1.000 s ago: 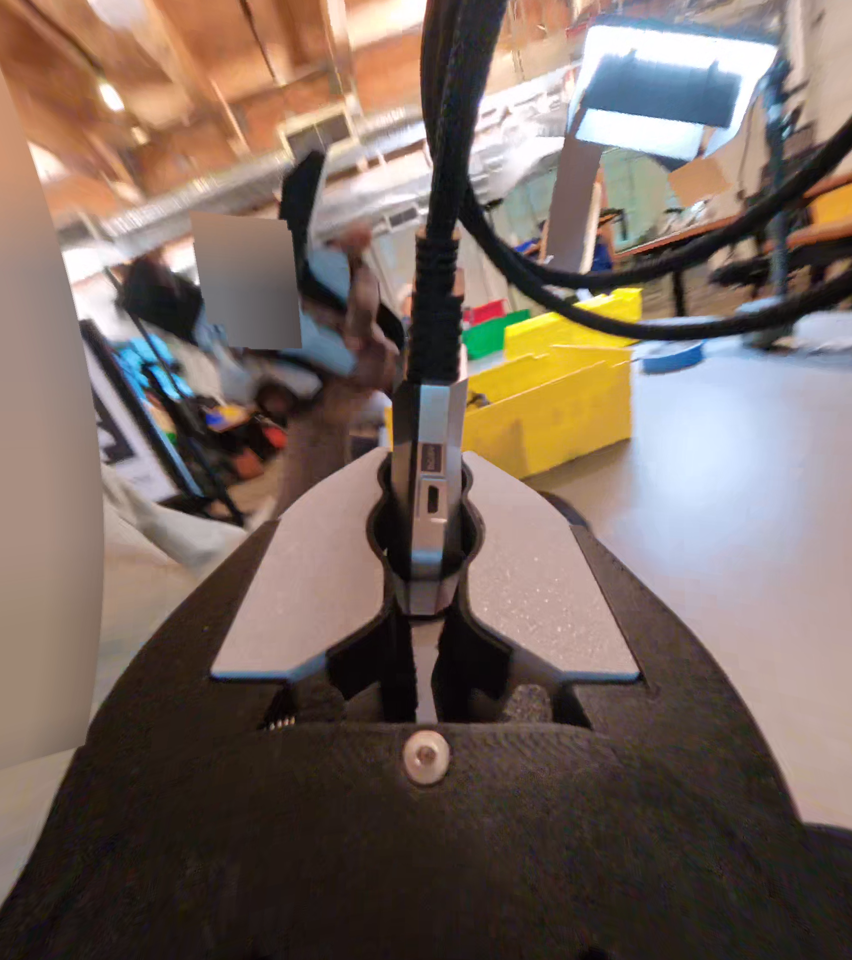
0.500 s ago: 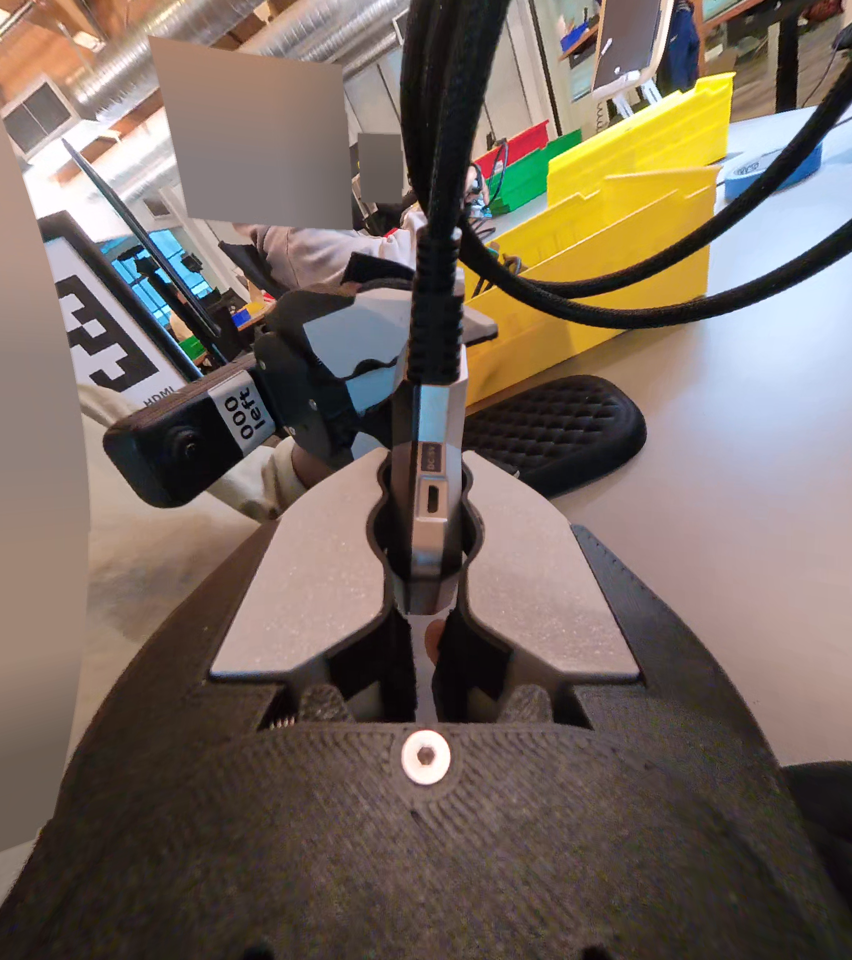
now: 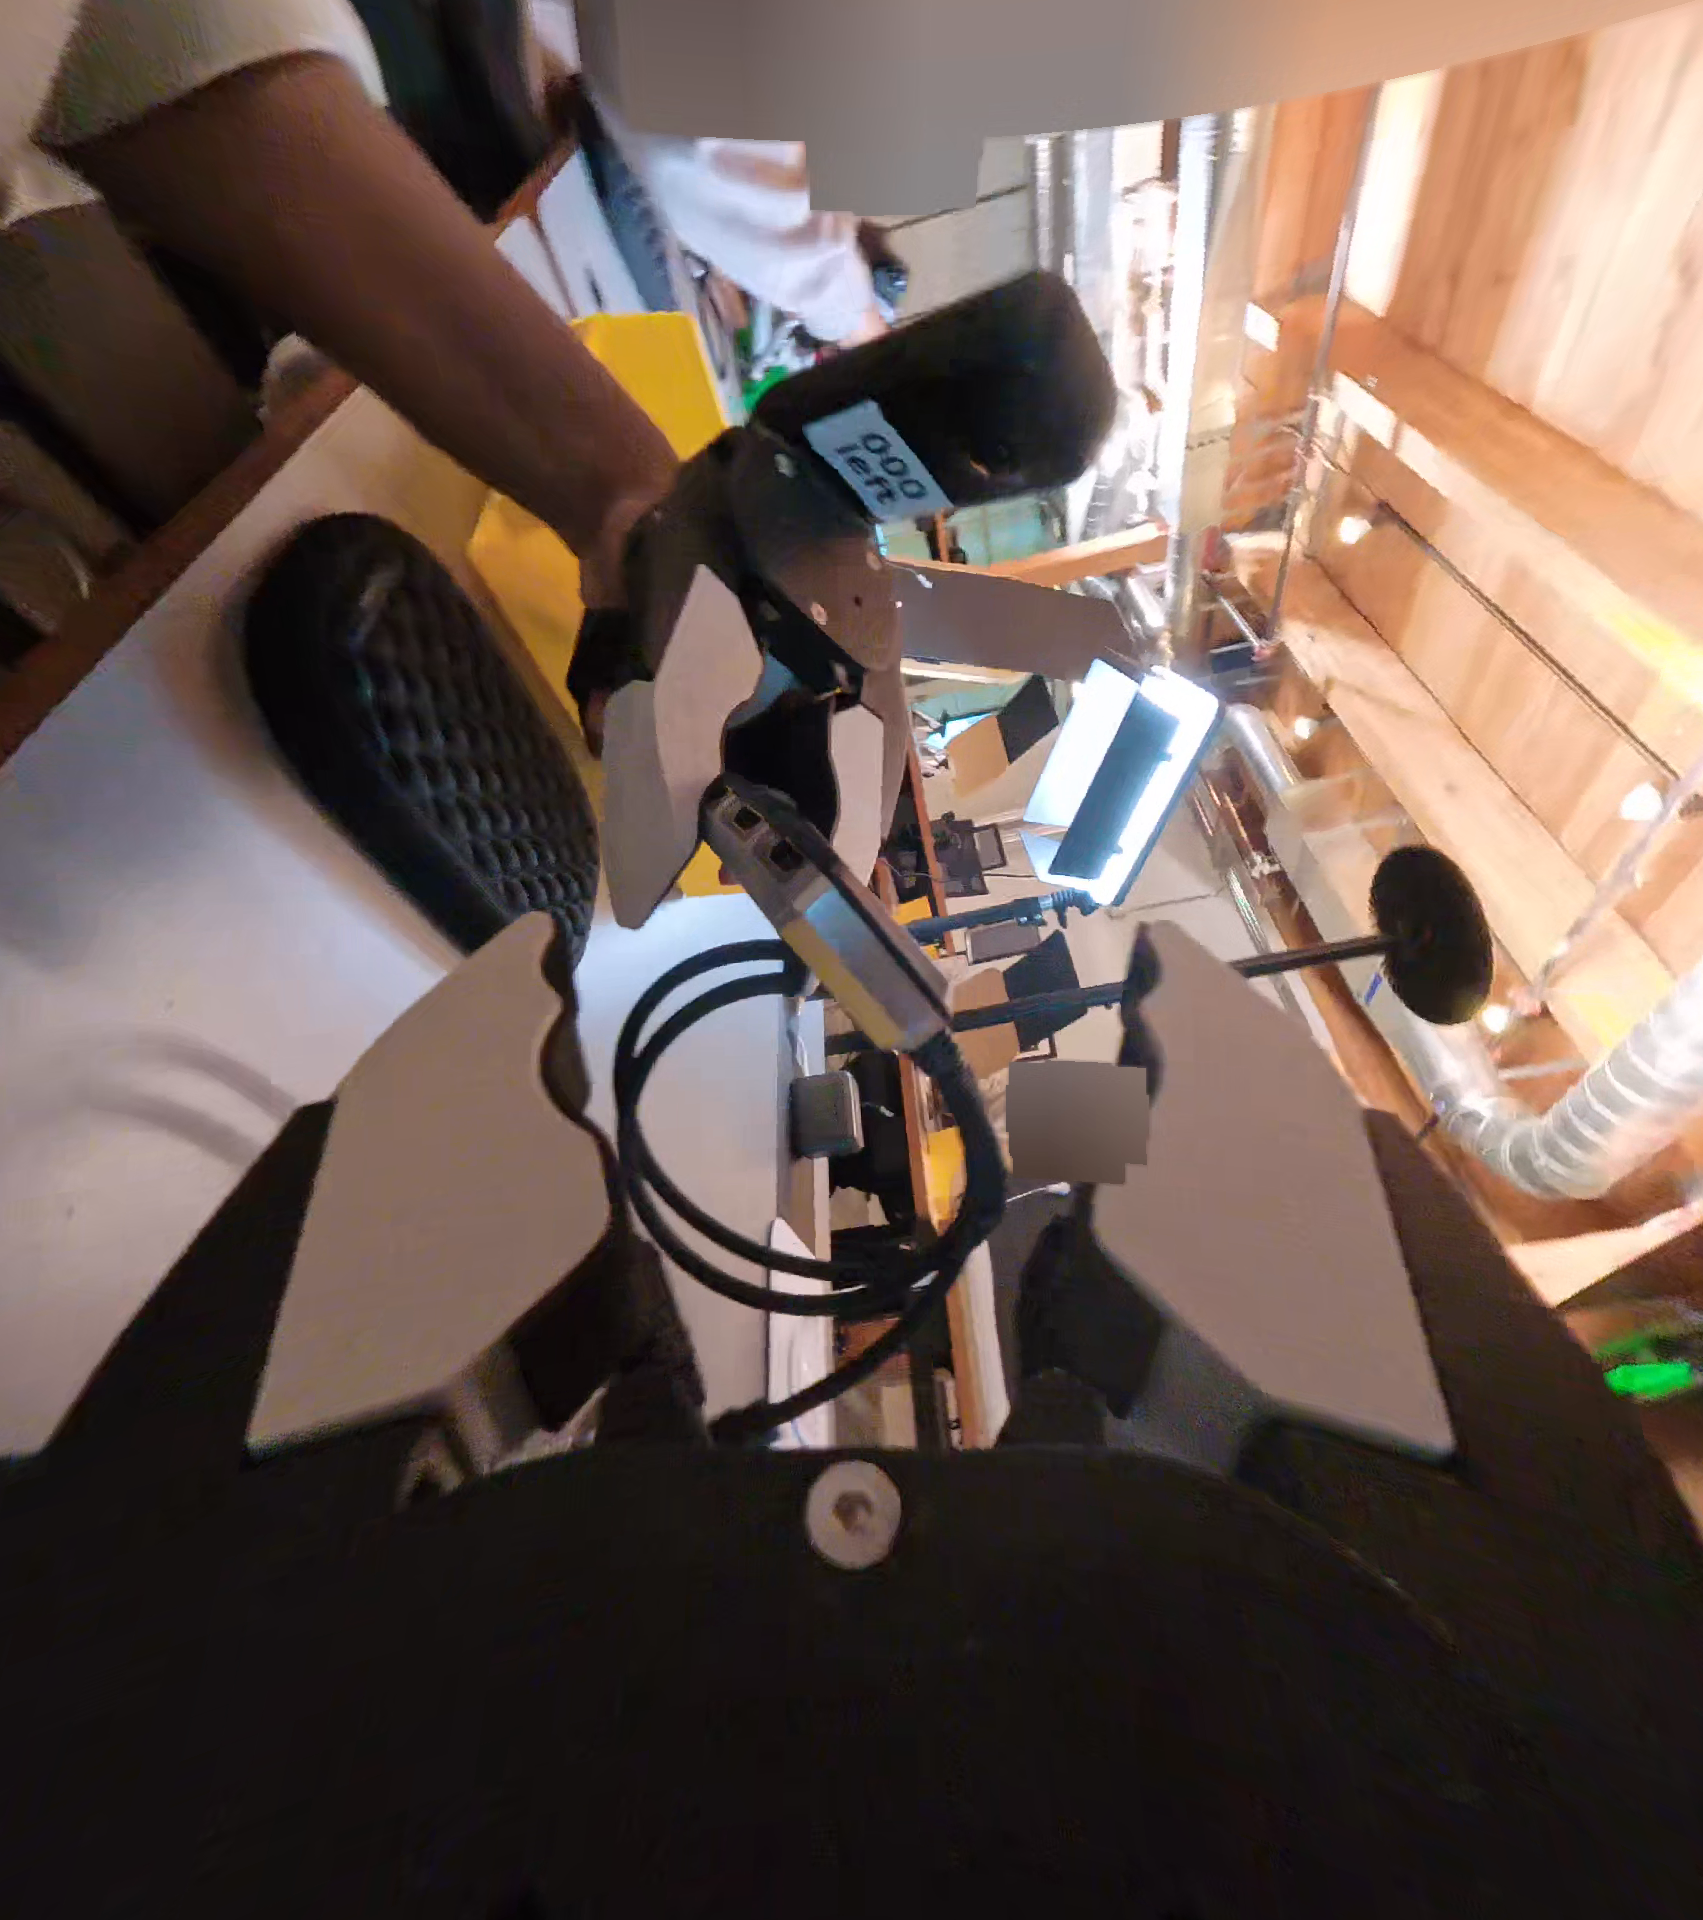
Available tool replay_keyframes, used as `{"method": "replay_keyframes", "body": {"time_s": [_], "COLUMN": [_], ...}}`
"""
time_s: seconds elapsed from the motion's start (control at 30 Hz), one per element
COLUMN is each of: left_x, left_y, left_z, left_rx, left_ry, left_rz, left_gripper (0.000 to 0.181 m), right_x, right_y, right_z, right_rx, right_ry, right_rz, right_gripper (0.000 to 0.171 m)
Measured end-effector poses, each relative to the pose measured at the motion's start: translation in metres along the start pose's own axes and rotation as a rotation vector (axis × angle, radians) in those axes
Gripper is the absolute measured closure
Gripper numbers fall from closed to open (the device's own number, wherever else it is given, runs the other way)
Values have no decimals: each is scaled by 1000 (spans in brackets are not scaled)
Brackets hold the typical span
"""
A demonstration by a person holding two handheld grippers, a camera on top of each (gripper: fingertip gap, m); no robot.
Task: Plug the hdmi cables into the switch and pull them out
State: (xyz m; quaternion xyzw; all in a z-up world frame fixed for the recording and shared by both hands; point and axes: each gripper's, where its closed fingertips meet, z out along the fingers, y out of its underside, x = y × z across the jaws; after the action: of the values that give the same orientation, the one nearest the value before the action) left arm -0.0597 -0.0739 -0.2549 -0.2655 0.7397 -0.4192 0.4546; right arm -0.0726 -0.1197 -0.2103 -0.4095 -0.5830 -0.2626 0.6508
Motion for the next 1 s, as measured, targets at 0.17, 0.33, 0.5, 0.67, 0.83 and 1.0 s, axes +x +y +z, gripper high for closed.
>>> {"method": "replay_keyframes", "body": {"time_s": [0.17, 0.33, 0.5, 0.67, 0.83, 1.0], "left_x": [16, 3, -32, -56, -76, -82], "left_y": [-1, -3, -33, -45, -56, -46], "left_z": [6, 10, -34, -112, -189, -244], "left_rx": [-12, -15, 159, 207, 247, 144], "left_ry": [151, 95, -236, -575, -829, -1050], "left_rz": [-26, -66, -40, 8, -25, 25], "left_gripper": [131, 129, 103, 112, 117, 124], "right_x": [-16, -13, 8, 5, -37, -63], "right_y": [11, 26, 60, 95, 131, 156], "right_z": [9, 9, -14, -37, -39, -36], "right_rx": [-96, -222, -460, -593, -781, -865], "right_ry": [-108, -96, 60, 100, -34, -108], "right_rz": [-258, -320, -304, -192, -287, -267], "right_gripper": [120, 151, 151, 151, 150, 149]}}
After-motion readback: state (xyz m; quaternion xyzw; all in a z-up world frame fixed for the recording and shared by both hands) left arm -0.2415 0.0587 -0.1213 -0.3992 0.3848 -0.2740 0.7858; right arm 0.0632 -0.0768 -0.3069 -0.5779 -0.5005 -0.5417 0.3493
